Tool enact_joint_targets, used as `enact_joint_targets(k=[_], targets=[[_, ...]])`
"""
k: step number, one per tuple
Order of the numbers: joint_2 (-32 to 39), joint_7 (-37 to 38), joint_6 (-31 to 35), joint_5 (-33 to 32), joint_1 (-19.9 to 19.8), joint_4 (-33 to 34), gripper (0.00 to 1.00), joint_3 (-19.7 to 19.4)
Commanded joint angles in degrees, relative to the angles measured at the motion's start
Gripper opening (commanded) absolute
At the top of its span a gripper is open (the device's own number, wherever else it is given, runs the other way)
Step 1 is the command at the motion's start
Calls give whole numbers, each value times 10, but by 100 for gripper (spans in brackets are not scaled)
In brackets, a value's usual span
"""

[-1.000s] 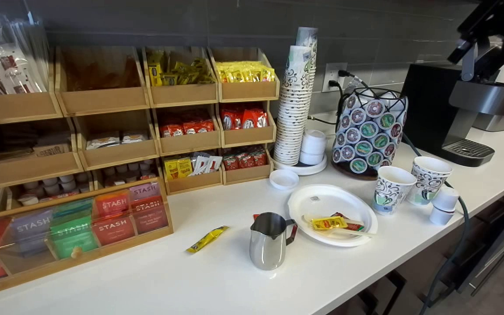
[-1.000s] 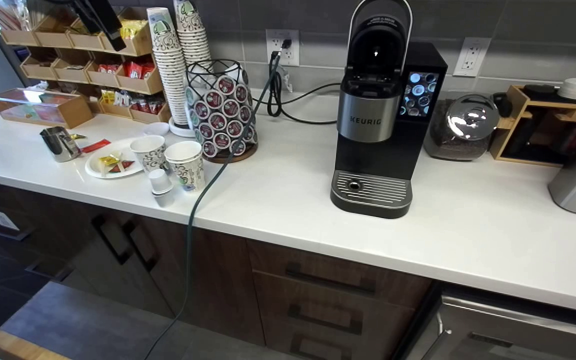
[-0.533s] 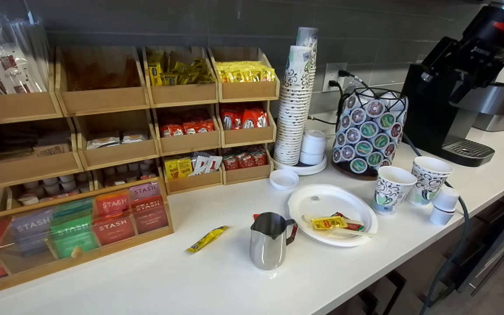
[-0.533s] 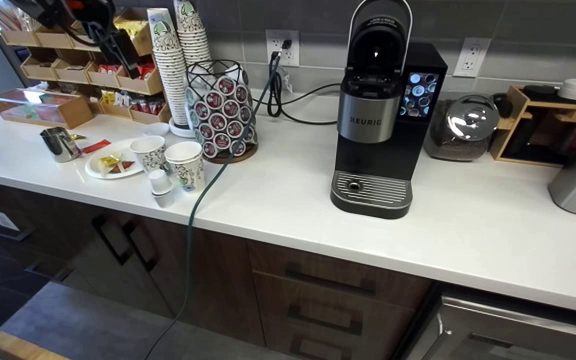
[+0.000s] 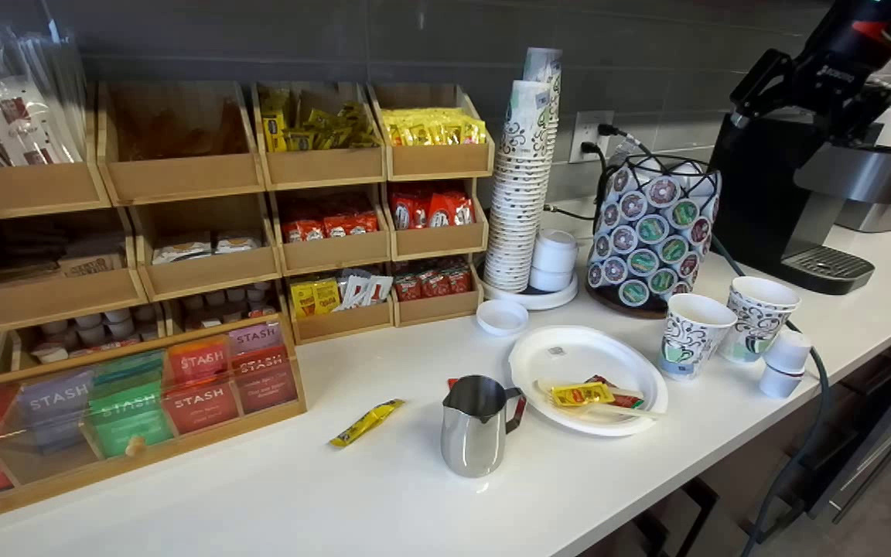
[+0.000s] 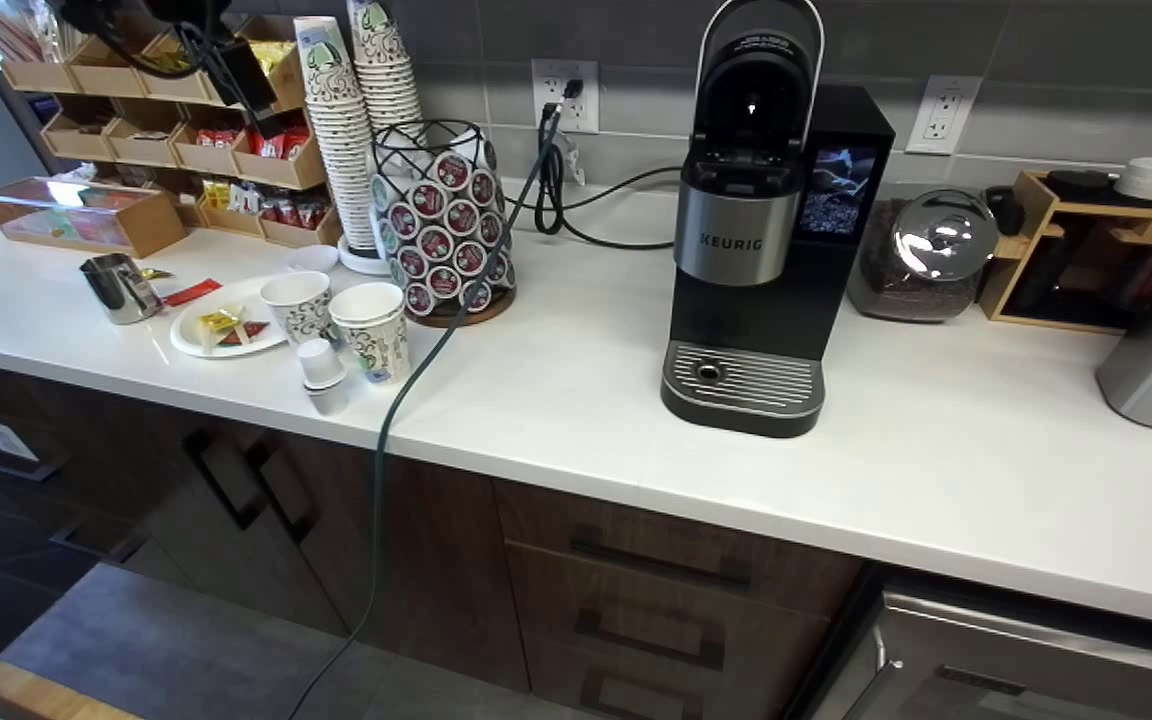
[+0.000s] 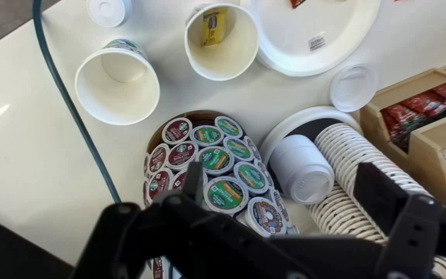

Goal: Put one cream on the table

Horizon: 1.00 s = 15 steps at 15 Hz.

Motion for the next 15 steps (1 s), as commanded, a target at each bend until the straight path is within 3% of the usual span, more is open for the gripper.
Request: enact_joint_targets(k=[1, 3, 4, 5, 8, 9, 13, 14, 15], targets=[[29, 158, -30, -118, -47, 37, 100, 69], [40, 238, -64, -178, -24, 52, 100, 57], [43, 208, -86, -142, -7, 60, 100, 45], [27, 198, -49, -145, -3, 35, 100, 38], [30, 198, -53, -144, 5, 39, 100, 32], [40, 279, -77, -186, -5, 53, 100, 41], [110, 452, -47, -271, -44, 101, 100, 89], [126, 495, -59, -294, -44, 115, 100, 94], [148, 536, -71, -315, 3, 134, 100, 63]])
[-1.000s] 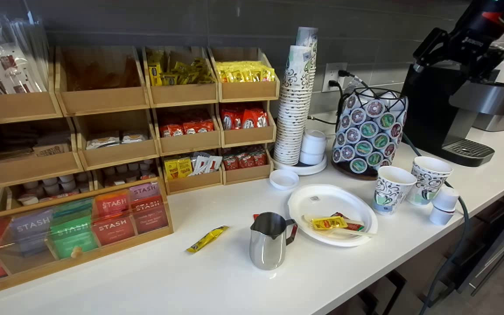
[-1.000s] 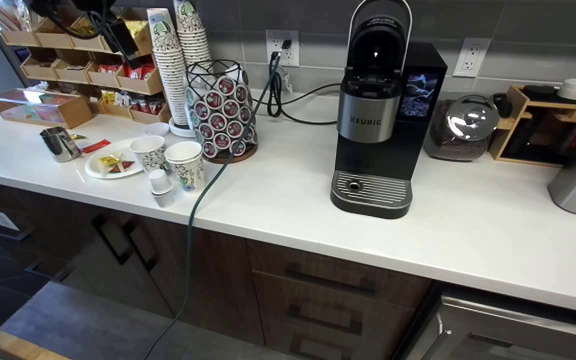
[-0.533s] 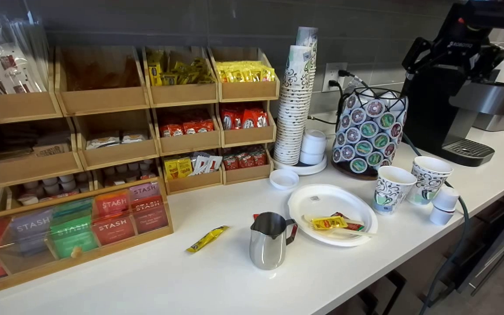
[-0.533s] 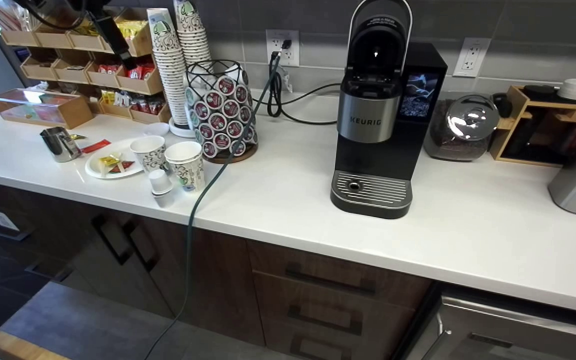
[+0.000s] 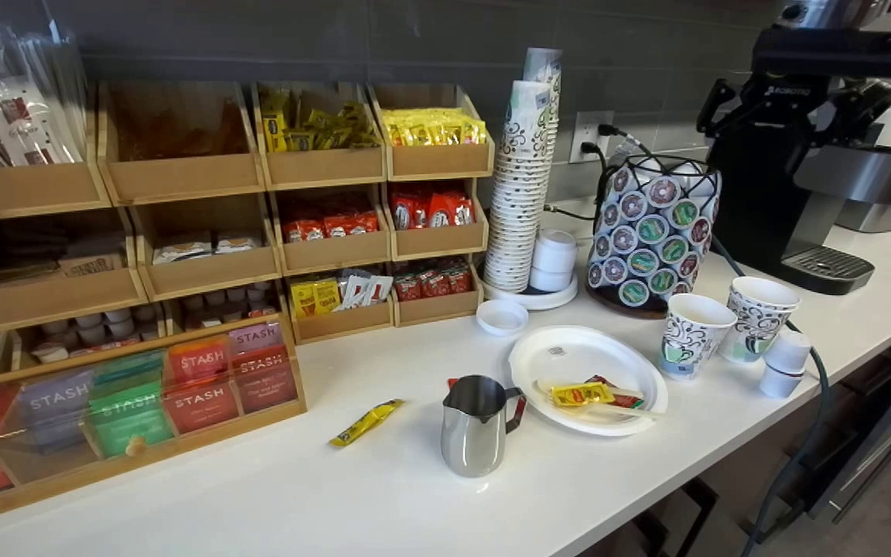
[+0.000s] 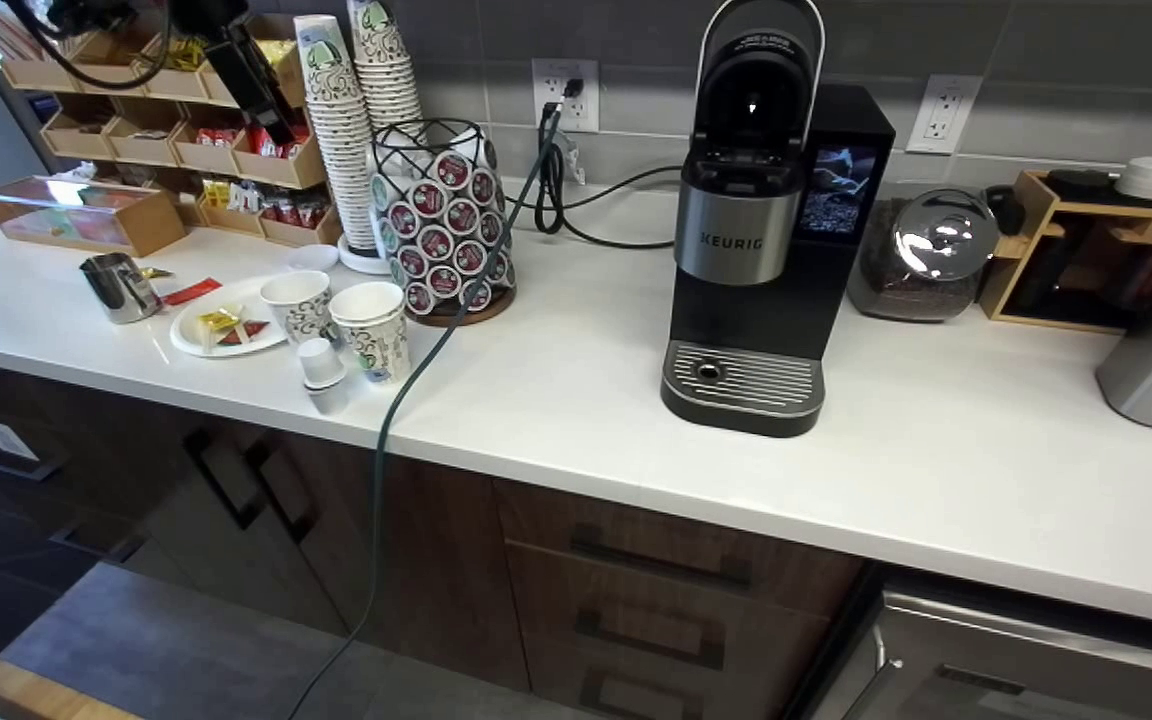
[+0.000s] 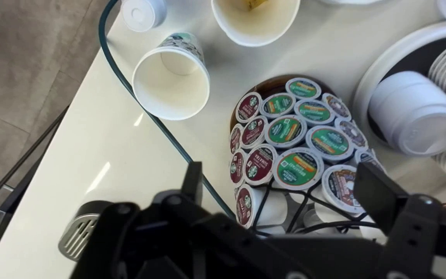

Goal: Put one cream on the table

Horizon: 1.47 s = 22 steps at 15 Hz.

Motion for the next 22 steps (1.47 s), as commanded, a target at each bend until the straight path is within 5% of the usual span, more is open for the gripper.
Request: enact_joint_targets(k=[1, 10, 22], targets=[[83, 134, -25, -73, 43, 72, 100, -16], [165, 209, -24, -180, 143, 147, 100, -74], [190, 231, 15, -207, 152, 145, 100, -98]])
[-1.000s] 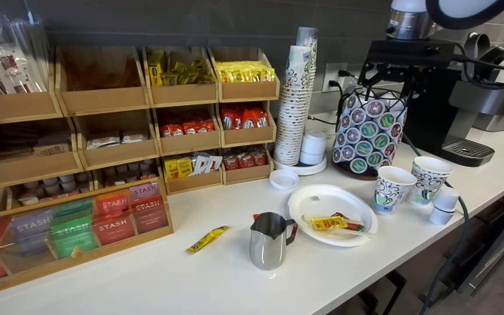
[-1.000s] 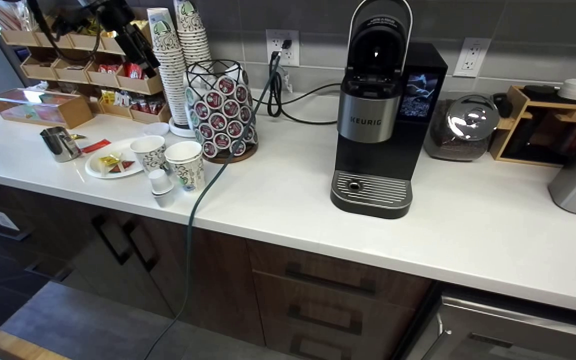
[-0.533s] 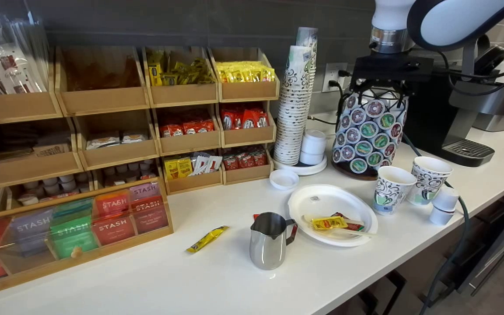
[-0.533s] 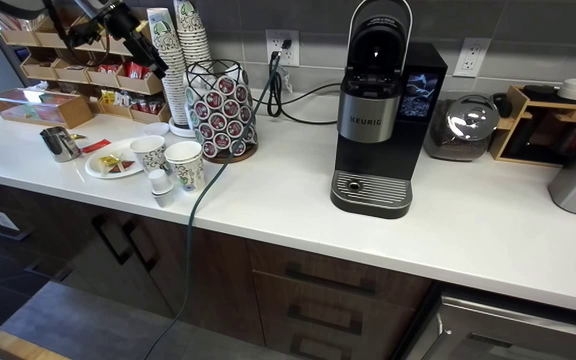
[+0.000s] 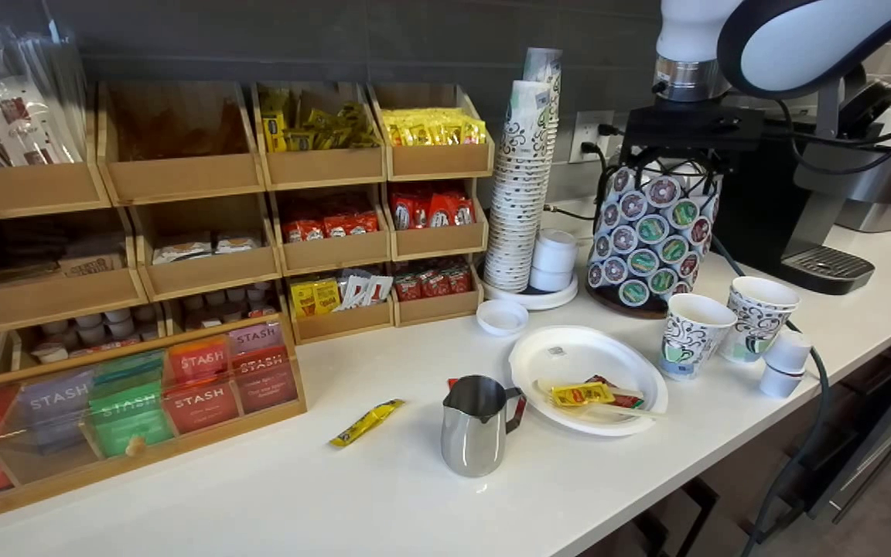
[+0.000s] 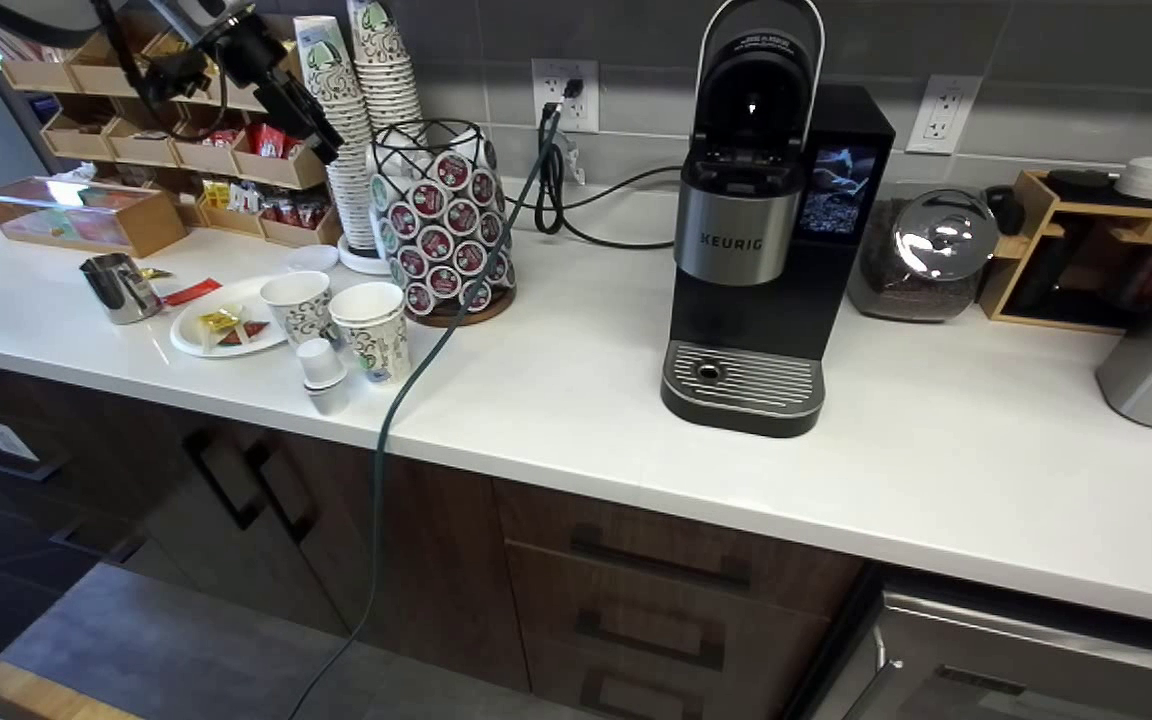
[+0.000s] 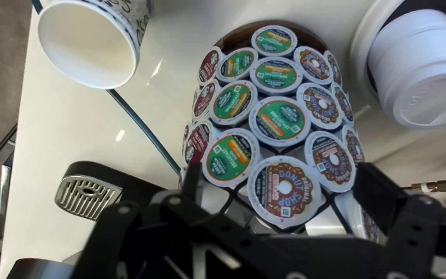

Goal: Put one cream on the table

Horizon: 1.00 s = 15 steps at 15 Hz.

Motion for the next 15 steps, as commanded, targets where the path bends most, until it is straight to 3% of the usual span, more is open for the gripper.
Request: enact_joint_targets(k=[1, 8, 12, 15], targets=[[22, 18, 24, -8, 8, 11, 100, -17], [36, 15, 46, -9, 8, 22, 89, -34], [40, 2, 73, 0, 5, 23, 92, -37], [45, -6, 88, 4, 5, 23, 88, -40]])
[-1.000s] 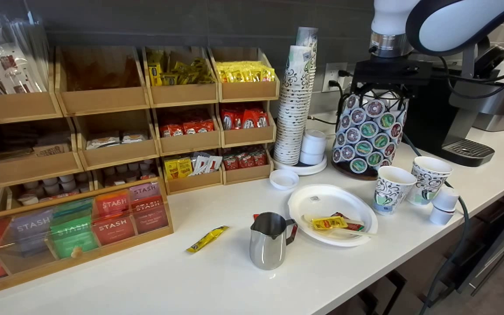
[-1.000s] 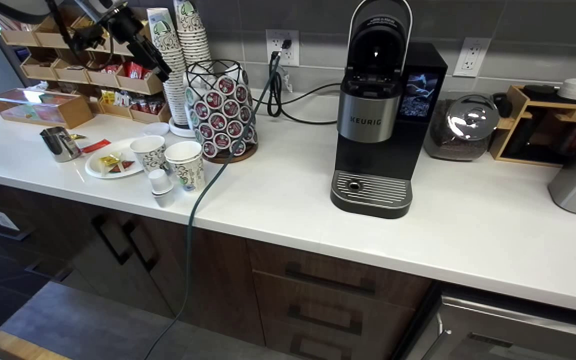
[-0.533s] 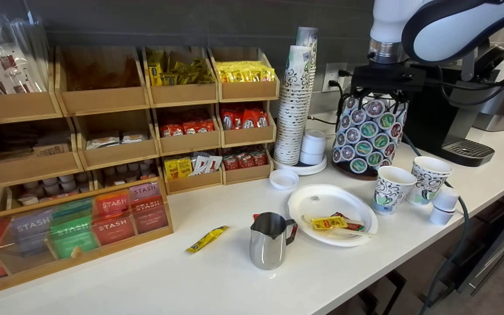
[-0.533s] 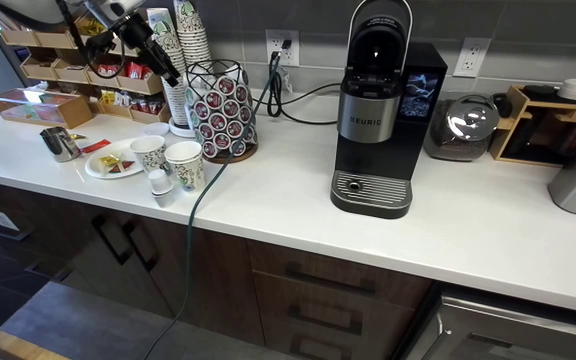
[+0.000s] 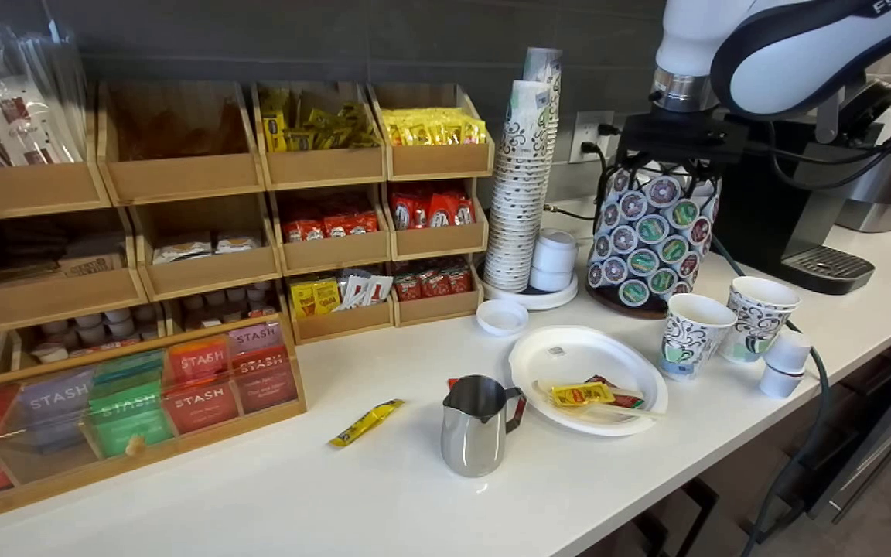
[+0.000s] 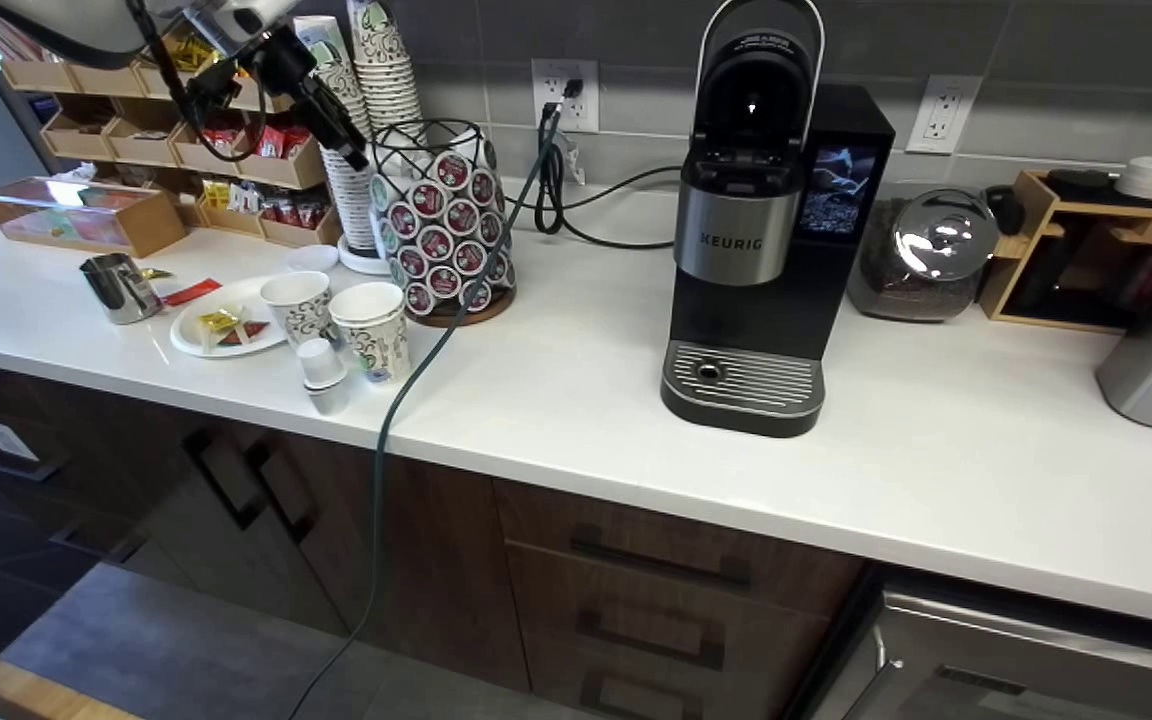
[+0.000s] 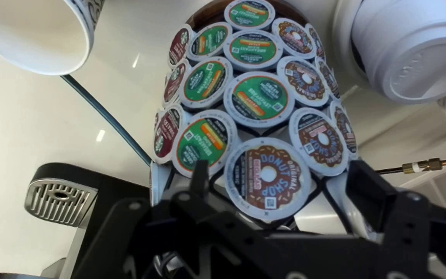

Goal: Put one cream on the table

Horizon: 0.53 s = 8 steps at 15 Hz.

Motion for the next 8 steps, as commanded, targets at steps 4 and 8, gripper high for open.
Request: enact_joint_targets(k=[4, 8], targets=[[12, -11, 15, 4, 5, 4, 86, -15], [13, -11, 17, 5, 6, 3, 60, -17]])
